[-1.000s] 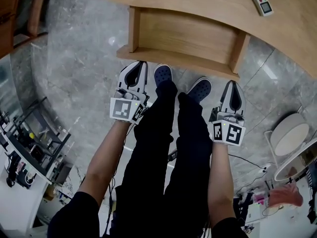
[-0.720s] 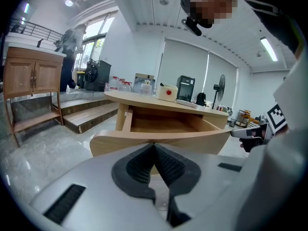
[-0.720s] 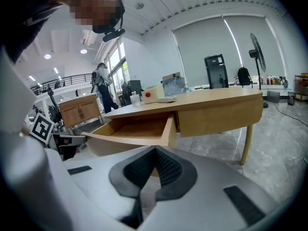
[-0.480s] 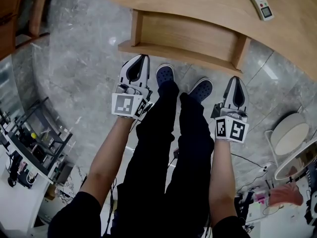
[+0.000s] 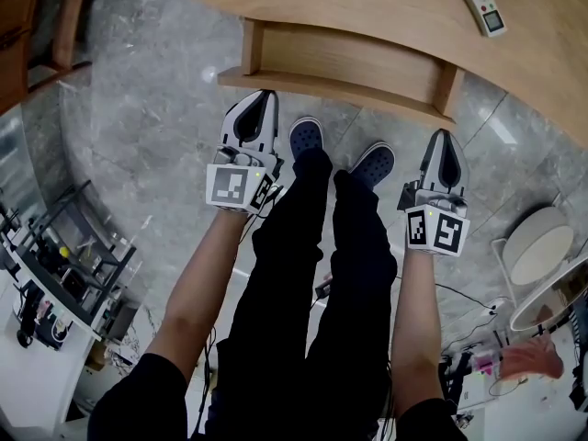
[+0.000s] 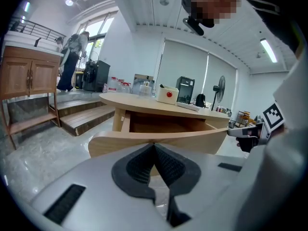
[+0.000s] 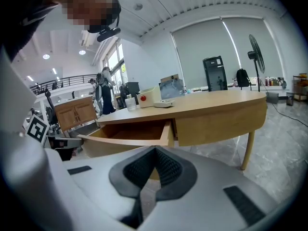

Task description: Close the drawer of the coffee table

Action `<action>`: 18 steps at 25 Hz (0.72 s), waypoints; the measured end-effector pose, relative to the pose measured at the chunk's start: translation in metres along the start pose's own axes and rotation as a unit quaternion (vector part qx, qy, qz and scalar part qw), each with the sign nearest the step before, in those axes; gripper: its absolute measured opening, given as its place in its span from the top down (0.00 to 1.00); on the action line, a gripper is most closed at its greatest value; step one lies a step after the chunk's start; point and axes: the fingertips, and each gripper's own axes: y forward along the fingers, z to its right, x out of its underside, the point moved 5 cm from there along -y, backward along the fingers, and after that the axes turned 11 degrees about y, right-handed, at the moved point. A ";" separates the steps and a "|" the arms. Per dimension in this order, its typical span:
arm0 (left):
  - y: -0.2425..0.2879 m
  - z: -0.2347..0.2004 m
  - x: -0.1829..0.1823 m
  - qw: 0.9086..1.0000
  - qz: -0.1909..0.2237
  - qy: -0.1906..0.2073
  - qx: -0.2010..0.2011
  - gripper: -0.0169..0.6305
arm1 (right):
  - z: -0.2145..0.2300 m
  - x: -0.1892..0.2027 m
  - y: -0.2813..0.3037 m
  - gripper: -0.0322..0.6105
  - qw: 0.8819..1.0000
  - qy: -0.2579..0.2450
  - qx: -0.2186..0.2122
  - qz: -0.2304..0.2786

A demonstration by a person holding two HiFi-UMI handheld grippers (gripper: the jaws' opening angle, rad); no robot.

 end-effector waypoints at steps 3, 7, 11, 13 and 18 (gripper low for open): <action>0.006 -0.002 -0.001 1.000 0.001 -0.001 0.001 0.94 | 0.001 -0.002 0.006 0.91 1.000 0.000 -0.002 0.001; 0.016 -0.005 -0.004 1.000 0.003 -0.008 -0.004 0.94 | 0.004 -0.007 0.016 0.91 1.000 0.004 0.002 0.005; 0.020 -0.008 -0.009 1.000 0.006 -0.007 -0.005 0.94 | 0.003 -0.013 0.021 0.91 1.000 0.002 0.005 0.005; 0.023 -0.009 -0.010 1.000 0.008 -0.008 -0.006 0.94 | 0.005 -0.015 0.024 0.91 1.000 0.002 0.005 0.005; 0.028 -0.011 -0.013 1.000 0.006 -0.006 -0.005 0.94 | 0.005 -0.018 0.030 0.91 1.000 0.004 0.005 0.002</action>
